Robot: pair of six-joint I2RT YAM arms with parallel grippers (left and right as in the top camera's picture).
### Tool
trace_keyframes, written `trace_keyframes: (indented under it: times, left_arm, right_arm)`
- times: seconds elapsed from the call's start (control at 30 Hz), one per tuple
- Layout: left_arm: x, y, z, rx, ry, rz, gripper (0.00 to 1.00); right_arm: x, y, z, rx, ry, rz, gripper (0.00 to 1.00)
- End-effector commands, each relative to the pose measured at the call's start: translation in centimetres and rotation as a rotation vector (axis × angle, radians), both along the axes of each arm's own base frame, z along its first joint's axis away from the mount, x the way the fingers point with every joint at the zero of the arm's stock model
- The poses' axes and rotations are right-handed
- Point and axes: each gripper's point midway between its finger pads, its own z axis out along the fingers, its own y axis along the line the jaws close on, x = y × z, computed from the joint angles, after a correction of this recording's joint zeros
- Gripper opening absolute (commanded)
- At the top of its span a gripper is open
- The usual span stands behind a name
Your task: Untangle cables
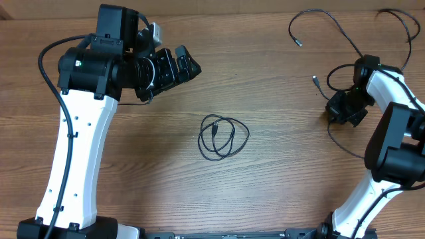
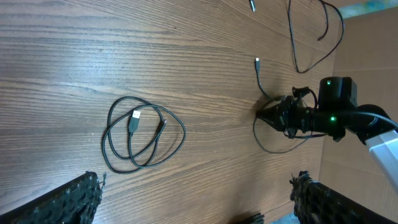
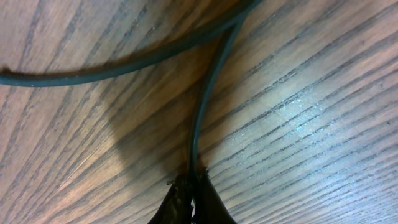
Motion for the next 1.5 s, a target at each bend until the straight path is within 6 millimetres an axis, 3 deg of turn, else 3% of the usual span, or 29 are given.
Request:
trace_keyframes:
  times: [0.0, 0.27, 0.4, 0.73, 0.87, 0.93, 0.97, 1.07, 1.1, 1.2, 1.33, 1.47]
  left_arm:
    - [-0.1, -0.1, 1.0, 0.011, -0.047, -0.026, 1.0]
    - [-0.1, -0.1, 1.0, 0.011, -0.047, -0.026, 0.99]
    - [-0.1, -0.1, 1.0, 0.011, -0.047, -0.026, 1.0]
    - [-0.1, -0.1, 1.0, 0.011, -0.047, -0.026, 1.0]
    - [-0.1, -0.1, 1.0, 0.011, -0.047, -0.026, 1.0]
    - [0.0, -0.1, 0.9, 0.013, -0.047, -0.025, 1.0]
    - [0.0, 0.0, 0.9, 0.018, -0.048, -0.021, 1.0]
    - [0.1, 0.3, 0.8, 0.036, -0.05, -0.01, 1.0]
    - [0.1, 0.3, 0.8, 0.036, -0.05, -0.011, 1.0]
    - [0.1, 0.3, 0.7, 0.037, -0.048, -0.011, 1.0]
    - [0.1, 0.3, 0.7, 0.036, -0.047, -0.011, 1.0]
    - [0.1, 0.3, 0.8, 0.036, -0.05, -0.01, 1.0]
  right_arm:
    - [1.7, 0.3, 1.7, 0.067, -0.039, -0.039, 0.04]
    - [4.8, -1.5, 11.6, 0.095, -0.144, -0.083, 0.04]
    - [6.0, -2.3, 15.2, 0.072, -0.219, -0.092, 0.04]
    - [10.7, -3.2, 16.7, 0.035, -0.41, -0.134, 0.04]
    - [11.6, -3.3, 17.0, 0.028, -0.445, -0.142, 0.04]
    - [11.3, -3.4, 16.9, 0.016, -0.433, -0.131, 0.07]
    - [11.1, -3.6, 16.8, 0.002, -0.422, -0.125, 0.16]
    - [9.5, -5.7, 16.2, -0.091, -0.355, -0.155, 0.63]
    - [8.7, -6.6, 16.0, -0.121, -0.329, -0.172, 0.72]
    - [6.5, -9.7, 15.7, -0.186, -0.263, -0.233, 0.74]
    - [3.0, -13.8, 15.3, -0.238, -0.178, -0.324, 0.87]
    - [-0.4, -16.2, 14.5, -0.224, -0.093, -0.402, 0.89]
